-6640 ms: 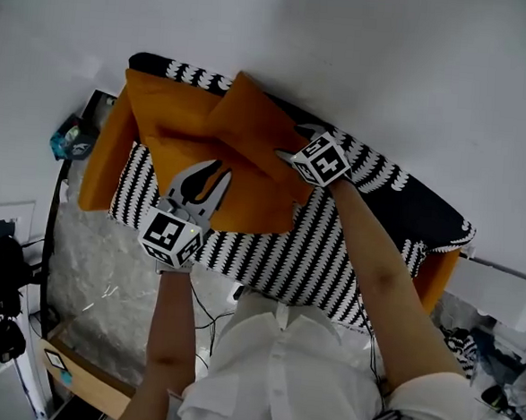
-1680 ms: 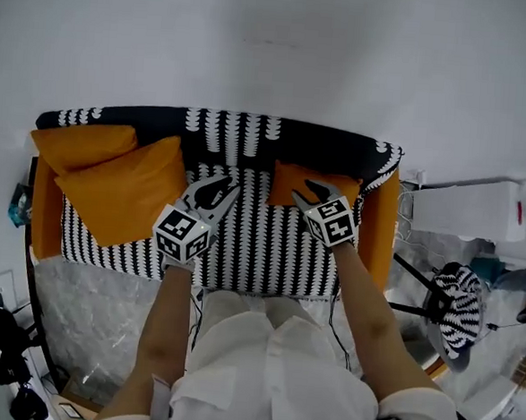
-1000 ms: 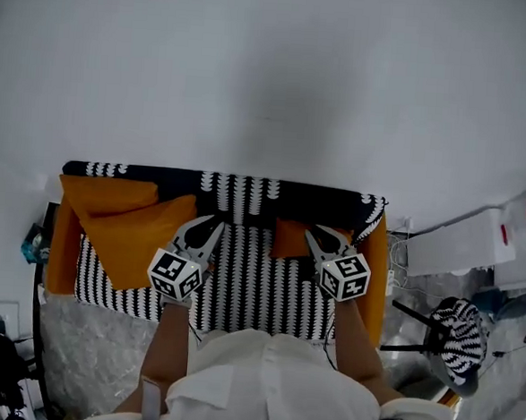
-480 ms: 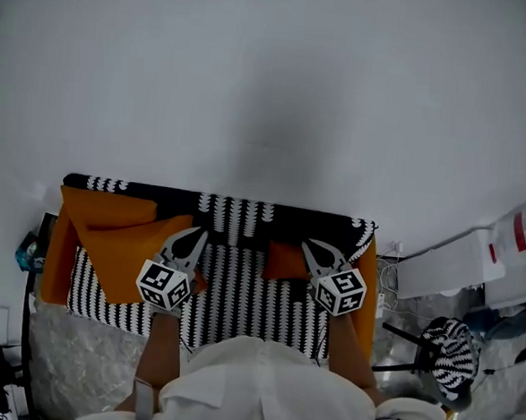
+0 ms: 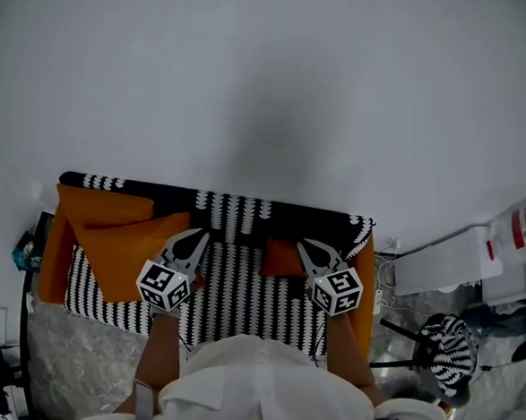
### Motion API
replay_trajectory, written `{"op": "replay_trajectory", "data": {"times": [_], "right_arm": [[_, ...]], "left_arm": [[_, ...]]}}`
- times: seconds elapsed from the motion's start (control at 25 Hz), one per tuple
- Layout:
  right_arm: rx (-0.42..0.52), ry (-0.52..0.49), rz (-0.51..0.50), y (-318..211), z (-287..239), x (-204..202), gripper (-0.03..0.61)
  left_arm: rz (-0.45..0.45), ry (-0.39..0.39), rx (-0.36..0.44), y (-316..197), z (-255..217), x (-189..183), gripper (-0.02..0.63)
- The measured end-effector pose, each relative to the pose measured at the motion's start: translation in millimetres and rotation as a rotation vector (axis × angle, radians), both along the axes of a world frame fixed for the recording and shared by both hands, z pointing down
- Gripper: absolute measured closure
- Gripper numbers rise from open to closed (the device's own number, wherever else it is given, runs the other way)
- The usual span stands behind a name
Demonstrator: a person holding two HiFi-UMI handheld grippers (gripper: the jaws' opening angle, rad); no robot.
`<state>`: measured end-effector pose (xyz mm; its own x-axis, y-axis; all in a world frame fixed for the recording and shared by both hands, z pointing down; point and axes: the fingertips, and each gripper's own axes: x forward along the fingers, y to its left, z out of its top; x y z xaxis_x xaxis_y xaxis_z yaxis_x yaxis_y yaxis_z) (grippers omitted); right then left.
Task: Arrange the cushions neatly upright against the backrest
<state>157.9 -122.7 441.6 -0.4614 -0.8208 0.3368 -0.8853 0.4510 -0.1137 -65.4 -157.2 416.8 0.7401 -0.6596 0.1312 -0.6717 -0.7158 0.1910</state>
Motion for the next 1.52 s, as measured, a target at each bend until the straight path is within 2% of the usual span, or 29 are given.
{"op": "replay_trajectory", "data": {"times": [0.64,0.96,1.24,1.52], "right_arm": [[-0.009,0.013,-0.01,0,3,0,0.569],[-0.026,0.018,-0.074,-2,5,-16,0.569],[-0.036,0.03,-0.195,-13,13,-60,0.569],[-0.055,0.018,-0.344,-34,27,-141,0.569]], "left_arm": [[0.019,0.005,-0.009,1,4,5,0.591],[-0.007,0.008,-0.016,5,7,-5,0.591],[-0.082,0.002,-0.034,15,17,-37,0.591],[-0.194,-0.011,-0.091,28,42,-105,0.591]]}}
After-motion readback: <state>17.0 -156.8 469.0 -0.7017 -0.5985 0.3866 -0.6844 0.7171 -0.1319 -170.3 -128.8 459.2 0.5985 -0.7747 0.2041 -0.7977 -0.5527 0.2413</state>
